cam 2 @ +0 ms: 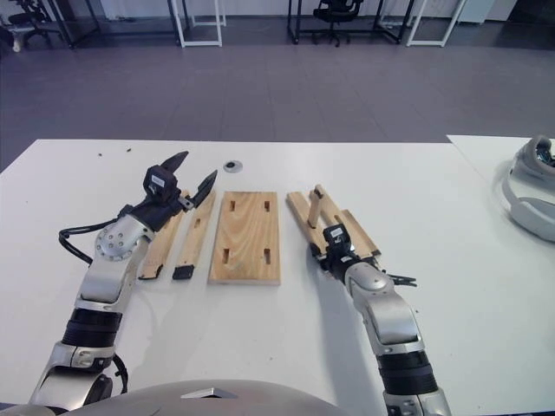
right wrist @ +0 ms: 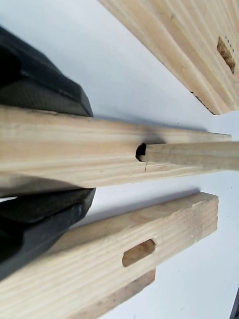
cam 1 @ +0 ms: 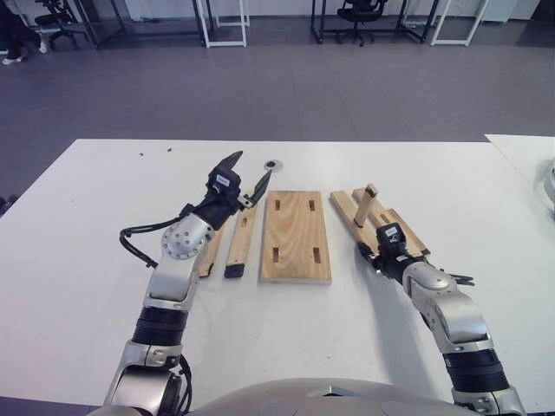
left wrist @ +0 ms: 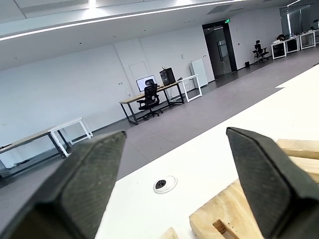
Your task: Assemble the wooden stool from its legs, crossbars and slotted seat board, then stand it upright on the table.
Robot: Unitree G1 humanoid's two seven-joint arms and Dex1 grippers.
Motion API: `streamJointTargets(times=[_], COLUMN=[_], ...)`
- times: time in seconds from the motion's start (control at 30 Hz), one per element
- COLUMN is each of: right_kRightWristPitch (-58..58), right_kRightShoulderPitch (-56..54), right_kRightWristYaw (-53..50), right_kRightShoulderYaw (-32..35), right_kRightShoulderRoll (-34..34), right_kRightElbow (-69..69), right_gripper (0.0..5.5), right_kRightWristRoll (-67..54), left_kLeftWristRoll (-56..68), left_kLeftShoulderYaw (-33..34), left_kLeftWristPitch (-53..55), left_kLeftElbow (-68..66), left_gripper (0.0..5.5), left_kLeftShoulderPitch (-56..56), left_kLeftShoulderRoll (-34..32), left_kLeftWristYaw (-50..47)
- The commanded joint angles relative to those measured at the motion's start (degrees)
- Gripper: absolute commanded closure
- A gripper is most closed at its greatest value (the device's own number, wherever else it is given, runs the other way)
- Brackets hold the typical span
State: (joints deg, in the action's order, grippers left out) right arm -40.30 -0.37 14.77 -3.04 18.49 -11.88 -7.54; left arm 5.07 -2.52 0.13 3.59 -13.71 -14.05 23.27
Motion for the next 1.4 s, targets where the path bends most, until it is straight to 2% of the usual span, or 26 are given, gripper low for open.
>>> streamJointTargets(times=[0.03, 0.1, 0.13, 0.23, 0.47, 0.73, 1.23, 1.37, 1.4], right_kRightWristPitch=[3.7, 7.6, 10.1, 15.7, 19.2, 20.3, 24.5, 24.2, 23.2], right_kRightShoulderPitch=[-2.6, -3.6, -3.8, -5.3, -5.3, -5.5, -4.4, -4.4, -4.3], right_kRightWristYaw=[3.2, 7.4, 10.3, 17.1, 22.1, 21.6, 23.4, 23.4, 23.8], right_kRightShoulderYaw=[1.5, 1.7, 1.4, 0.1, -4.0, -5.4, -6.6, -6.8, -6.7], right_kRightShoulderRoll=[-0.5, 0.7, 1.8, 2.8, 3.4, 3.2, 3.4, 3.6, 3.8], right_kRightElbow=[-0.4, -2.7, -4.1, -7.5, -11.5, -9.7, -10.4, -10.5, -10.6], right_gripper=[3.43, 3.43, 3.43, 3.43, 3.43, 3.43, 3.43, 3.43, 3.07], right_kRightWristRoll=[-2.5, -4.5, -5.3, -7.8, -9.1, -8.1, -7.9, -8.2, -8.9], left_kLeftWristRoll=[18.9, 36.4, 42.3, 51.9, 65.6, 71.1, 66.6, 65.5, 63.6], left_kLeftShoulderYaw=[3.6, 7.4, 9.8, 15.1, 18.8, 18.5, 15.7, 14.8, 14.6], left_kLeftWristPitch=[17.7, 29.3, 33.0, 40.2, 46.2, 47.3, 45.3, 44.7, 43.4], left_kLeftElbow=[4.0, 8.2, 8.1, 4.5, 4.9, 6.5, 5.7, 6.8, 7.5], left_gripper=[1.80, 1.80, 1.62, 1.22, 1.22, 1.22, 3.96, 4.46, 4.46], left_kLeftShoulderPitch=[0.3, 1.6, 1.7, 0.0, -3.6, -2.9, -2.4, -1.4, -0.9], left_kLeftShoulderRoll=[5.7, 9.5, 11.1, 14.0, 17.6, 15.5, 14.4, 14.0, 13.6], left_kLeftWristYaw=[1.1, 0.2, -2.2, -11.1, -19.9, -20.0, -20.6, -18.9, -18.4])
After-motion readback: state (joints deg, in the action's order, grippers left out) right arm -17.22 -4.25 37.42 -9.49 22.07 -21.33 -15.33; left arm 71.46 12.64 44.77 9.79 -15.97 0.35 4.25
